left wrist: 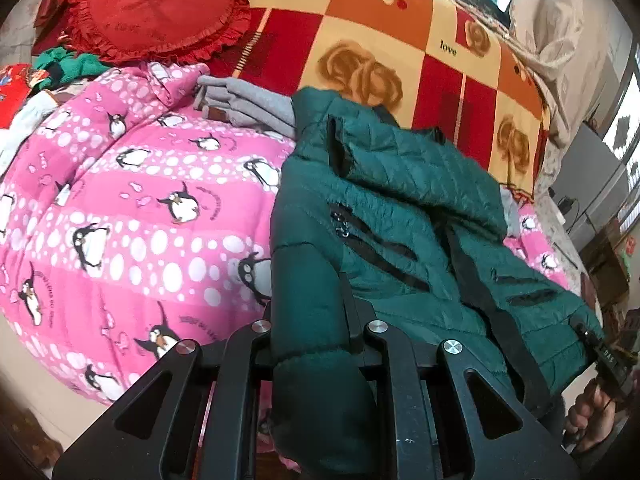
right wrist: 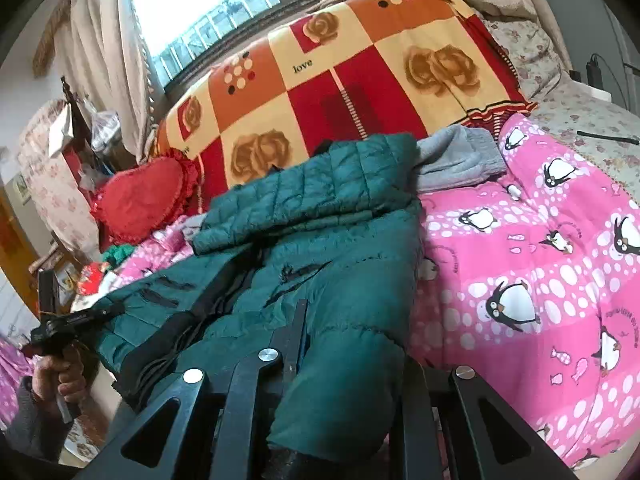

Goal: Fold large clothes
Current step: 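Lift the held hem and fold it toward the collar with both grippers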

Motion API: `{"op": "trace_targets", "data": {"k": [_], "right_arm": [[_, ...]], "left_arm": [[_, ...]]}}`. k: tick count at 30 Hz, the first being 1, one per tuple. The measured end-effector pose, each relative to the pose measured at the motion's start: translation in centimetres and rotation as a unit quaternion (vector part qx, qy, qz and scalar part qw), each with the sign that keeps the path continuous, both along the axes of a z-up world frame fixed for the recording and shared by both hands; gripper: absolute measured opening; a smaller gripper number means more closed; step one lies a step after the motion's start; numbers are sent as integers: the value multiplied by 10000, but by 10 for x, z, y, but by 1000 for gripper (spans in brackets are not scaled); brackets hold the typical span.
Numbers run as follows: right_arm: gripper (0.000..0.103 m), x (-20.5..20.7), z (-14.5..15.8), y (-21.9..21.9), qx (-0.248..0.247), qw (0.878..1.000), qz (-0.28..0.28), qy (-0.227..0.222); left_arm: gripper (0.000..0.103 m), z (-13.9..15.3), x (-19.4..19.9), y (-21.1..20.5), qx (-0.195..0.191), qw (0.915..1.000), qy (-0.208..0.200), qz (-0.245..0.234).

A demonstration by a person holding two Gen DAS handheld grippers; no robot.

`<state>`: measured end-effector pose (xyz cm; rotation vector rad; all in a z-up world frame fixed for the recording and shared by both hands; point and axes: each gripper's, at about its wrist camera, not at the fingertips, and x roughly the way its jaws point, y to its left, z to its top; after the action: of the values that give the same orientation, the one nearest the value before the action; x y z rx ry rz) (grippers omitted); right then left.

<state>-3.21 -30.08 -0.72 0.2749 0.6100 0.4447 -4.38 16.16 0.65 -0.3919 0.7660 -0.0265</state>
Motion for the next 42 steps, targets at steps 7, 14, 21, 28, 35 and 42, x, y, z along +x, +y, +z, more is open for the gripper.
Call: {"op": "trace_targets", "data": {"k": [7, 14, 21, 28, 35, 42], "right_arm": [[16, -24, 17, -1, 92, 9997, 95, -197], [15, -53, 23, -4, -61, 9992, 168, -354], [15, -72, 21, -8, -186, 9993, 150, -288], [15, -97, 24, -4, -577, 9977, 251, -259], [15, -96, 23, -3, -619, 9975, 173, -283], [15, -86, 27, 0, -623, 9970, -4, -465]], "left_arm": [[14, 18, -30, 0, 61, 9998, -175, -78], [14, 20, -64, 4, 6, 9996, -182, -202], [14, 21, -92, 2, 10, 9994, -169, -304], [14, 24, -111, 6, -40, 9994, -243, -262], [14, 25, -106, 11, -253, 9985, -461, -159], [14, 27, -93, 19, -541, 9957, -751, 69]]}}
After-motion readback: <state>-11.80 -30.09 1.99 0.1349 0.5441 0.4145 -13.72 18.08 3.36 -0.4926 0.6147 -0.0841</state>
